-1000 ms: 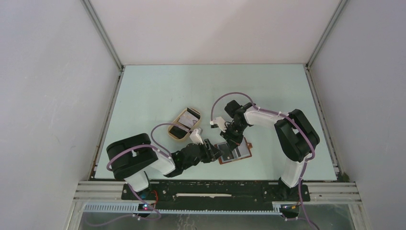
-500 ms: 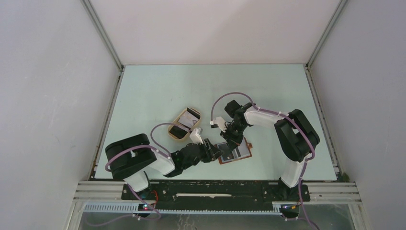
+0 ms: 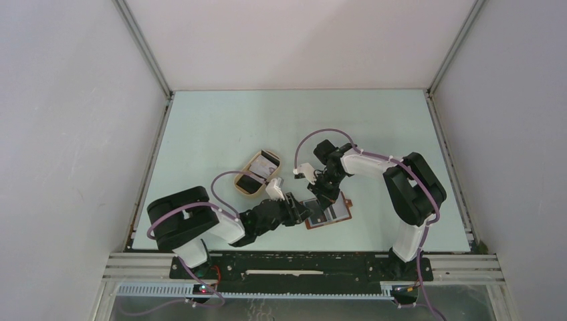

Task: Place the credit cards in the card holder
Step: Turn over the card slot in the card holder.

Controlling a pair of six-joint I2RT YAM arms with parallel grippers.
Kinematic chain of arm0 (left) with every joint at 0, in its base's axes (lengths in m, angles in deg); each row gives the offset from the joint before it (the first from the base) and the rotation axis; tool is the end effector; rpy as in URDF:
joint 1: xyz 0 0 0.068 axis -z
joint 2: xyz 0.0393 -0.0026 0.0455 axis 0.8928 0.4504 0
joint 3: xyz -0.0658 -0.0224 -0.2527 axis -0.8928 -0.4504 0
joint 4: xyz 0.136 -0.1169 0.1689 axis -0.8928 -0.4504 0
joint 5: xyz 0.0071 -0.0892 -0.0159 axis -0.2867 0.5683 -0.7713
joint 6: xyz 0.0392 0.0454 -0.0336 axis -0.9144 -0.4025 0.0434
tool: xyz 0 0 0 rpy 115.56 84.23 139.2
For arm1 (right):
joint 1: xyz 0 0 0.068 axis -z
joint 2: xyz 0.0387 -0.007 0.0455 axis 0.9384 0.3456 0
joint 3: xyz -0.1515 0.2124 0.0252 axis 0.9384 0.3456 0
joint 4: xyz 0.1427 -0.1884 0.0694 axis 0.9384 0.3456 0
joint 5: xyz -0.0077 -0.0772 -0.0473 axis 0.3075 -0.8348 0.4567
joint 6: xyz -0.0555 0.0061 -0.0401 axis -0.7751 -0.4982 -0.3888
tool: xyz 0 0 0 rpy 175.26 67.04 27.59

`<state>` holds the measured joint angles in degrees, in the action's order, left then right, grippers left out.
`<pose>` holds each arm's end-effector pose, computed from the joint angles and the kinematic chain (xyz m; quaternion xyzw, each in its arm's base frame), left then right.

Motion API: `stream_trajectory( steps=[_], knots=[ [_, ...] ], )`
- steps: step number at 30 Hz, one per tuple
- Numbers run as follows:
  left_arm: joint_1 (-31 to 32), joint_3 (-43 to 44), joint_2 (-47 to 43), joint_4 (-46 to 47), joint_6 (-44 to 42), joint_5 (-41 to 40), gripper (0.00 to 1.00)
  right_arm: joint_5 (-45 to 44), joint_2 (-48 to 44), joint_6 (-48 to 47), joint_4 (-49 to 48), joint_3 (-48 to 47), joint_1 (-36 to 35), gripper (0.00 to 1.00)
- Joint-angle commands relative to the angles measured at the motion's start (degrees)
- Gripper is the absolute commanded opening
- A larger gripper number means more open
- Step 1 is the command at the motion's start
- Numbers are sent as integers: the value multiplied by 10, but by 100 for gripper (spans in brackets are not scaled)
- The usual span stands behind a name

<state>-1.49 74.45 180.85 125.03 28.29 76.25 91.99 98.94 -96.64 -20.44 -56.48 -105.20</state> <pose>0.1358 -0.2324 0.1135 -0.0544 0.8202 -0.4665 0.3265 0.2365 0.2001 0.1342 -0.5634 0.7891 0.2413 0.0414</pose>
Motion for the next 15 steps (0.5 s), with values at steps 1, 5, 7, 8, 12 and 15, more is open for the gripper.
stream_trajectory(
  steps=[1,5,7,8,12,15],
  knots=[
    [-1,29,5,5,-2,1,47,-20,9,-2,9,-11,-4,4],
    [-2,32,9,6,-2,3,47,-21,9,-2,9,-11,-3,4],
    [-2,32,11,6,-1,3,47,-21,9,-2,9,-11,-4,4],
    [-2,32,10,6,-2,3,47,-21,9,-2,9,-11,-3,4],
    [-2,31,9,7,-1,4,47,-20,9,-2,9,-11,-4,4],
    [-2,23,0,7,-2,-3,47,-20,7,-3,10,-11,-4,4]
  ],
)
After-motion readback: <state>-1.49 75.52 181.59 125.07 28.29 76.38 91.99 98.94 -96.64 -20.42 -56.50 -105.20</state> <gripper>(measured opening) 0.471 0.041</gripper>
